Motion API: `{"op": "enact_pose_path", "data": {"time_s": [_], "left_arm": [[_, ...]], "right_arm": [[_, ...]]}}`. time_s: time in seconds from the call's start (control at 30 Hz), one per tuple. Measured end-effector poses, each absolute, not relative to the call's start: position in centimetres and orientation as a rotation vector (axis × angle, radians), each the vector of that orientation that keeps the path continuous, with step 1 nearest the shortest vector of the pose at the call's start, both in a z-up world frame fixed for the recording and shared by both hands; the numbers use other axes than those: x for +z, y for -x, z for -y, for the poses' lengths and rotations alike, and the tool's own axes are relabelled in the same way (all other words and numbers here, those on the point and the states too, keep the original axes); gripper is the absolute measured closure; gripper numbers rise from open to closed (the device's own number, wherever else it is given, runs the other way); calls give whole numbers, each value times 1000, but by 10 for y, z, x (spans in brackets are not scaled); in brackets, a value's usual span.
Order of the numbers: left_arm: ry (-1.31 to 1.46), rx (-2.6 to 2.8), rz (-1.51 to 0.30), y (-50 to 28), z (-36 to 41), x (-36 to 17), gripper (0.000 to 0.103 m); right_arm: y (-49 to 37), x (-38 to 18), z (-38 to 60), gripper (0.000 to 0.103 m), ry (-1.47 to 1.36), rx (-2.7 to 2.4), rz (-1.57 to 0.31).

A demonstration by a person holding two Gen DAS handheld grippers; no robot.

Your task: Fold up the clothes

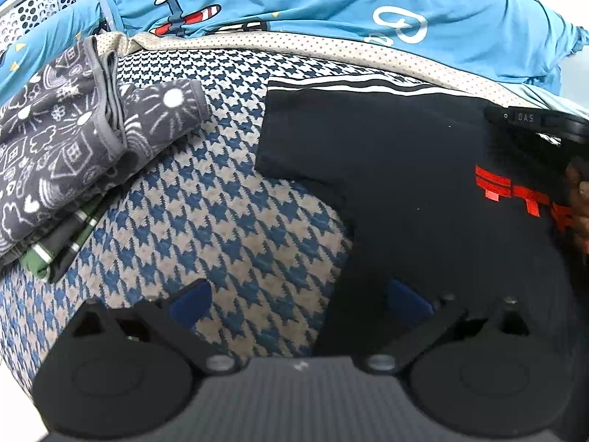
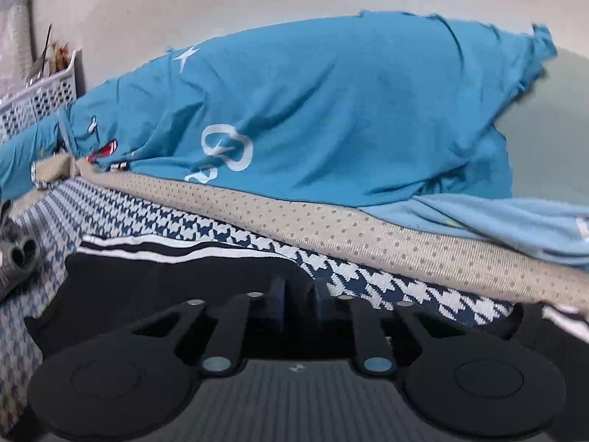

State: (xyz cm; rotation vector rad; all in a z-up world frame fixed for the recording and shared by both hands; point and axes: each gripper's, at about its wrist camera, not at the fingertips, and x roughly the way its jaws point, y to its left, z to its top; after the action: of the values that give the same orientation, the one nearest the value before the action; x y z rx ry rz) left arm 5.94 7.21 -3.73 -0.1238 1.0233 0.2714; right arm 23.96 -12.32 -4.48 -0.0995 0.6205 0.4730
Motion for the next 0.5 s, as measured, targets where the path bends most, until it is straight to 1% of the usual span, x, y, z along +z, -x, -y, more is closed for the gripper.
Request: {"op": "enact_pose_path", "data": {"time_s": [0.07, 0.23, 0.3, 0.37, 0.4, 0.47, 0.5], "left_arm": [[121, 270, -1024, -59, -71, -38, 0], [115, 272, -1031, -60, -70, -39, 0], [110, 272, -1033, -61, -68, -40, 0], [105, 271, -1034, -61, -67, -40, 0], [103, 271, -1033, -61, -66, -40, 0], [100, 273, -1032, -61, -66, -40, 0], [100, 274, -1032, -61, -66, -40, 0]], "right_arm": [[-232, -42, 119, 94, 141, 449, -563], [-220, -37, 111, 94, 195, 372, -431], [-227, -44, 106, 93, 214, 338, -461], [-236, -54, 104, 85, 217, 333, -531], [-235, -53, 105, 84, 209, 328, -529], [-232, -49, 109, 70, 171, 333, -520], [-231, -46, 113, 67, 138, 344, -519]]}}
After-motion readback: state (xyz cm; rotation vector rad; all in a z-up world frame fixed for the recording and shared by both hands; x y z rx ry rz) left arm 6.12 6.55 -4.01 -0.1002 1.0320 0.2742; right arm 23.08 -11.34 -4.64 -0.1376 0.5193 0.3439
